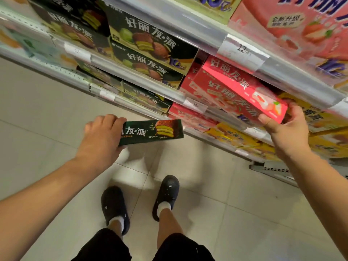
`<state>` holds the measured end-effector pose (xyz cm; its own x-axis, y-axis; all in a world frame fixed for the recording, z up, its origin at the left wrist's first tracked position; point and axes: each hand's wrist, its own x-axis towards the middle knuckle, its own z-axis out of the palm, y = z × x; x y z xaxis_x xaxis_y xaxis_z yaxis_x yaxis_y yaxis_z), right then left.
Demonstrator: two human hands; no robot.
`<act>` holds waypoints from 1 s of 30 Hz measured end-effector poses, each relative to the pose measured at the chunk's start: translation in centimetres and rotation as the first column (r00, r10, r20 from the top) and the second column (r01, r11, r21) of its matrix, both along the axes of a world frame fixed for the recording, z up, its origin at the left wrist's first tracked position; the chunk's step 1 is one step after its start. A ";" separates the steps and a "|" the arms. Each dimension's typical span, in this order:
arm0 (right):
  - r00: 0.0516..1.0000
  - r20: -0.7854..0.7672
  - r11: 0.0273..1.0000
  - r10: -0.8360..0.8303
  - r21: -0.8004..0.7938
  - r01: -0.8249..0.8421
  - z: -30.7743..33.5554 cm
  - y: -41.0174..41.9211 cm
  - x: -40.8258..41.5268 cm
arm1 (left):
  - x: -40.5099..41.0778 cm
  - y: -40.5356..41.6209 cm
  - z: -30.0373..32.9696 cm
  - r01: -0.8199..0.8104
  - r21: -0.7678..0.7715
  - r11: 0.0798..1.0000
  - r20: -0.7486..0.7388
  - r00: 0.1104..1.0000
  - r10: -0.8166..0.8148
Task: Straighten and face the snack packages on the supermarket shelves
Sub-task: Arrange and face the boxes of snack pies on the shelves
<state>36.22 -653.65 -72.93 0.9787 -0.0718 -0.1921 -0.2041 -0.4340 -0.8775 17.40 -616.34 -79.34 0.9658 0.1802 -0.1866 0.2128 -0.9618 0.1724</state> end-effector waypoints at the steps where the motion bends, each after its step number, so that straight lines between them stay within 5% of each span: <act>1: 1.000 0.014 1.000 0.000 -0.003 0.000 0.0 0.0 0.3 | -0.1 -0.2 0.0 -0.009 -0.006 1.000 -0.015 1.000 0.009; 13: 1.000 -0.019 0.964 -0.004 -0.264 -0.001 0.3 1.6 3.9 | 1.3 -3.1 1.1 -0.059 -0.048 0.997 -0.040 0.998 0.057; 23: 0.997 -0.001 0.701 0.076 -0.711 -0.054 0.3 3.3 5.1 | 1.1 -4.3 0.4 -0.043 -0.066 0.997 -0.046 0.998 0.040; 30: 1.000 -0.017 0.727 -0.025 -0.686 0.006 0.1 4.0 5.7 | 1.2 -4.6 0.8 -0.074 -0.079 0.994 -0.106 0.992 0.065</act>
<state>41.93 -649.63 -72.82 0.9722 -0.2084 -0.1071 -0.2327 -0.9124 -0.3367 18.55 -620.94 -78.56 0.9263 0.2263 -0.3012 0.2995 -0.9273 0.2244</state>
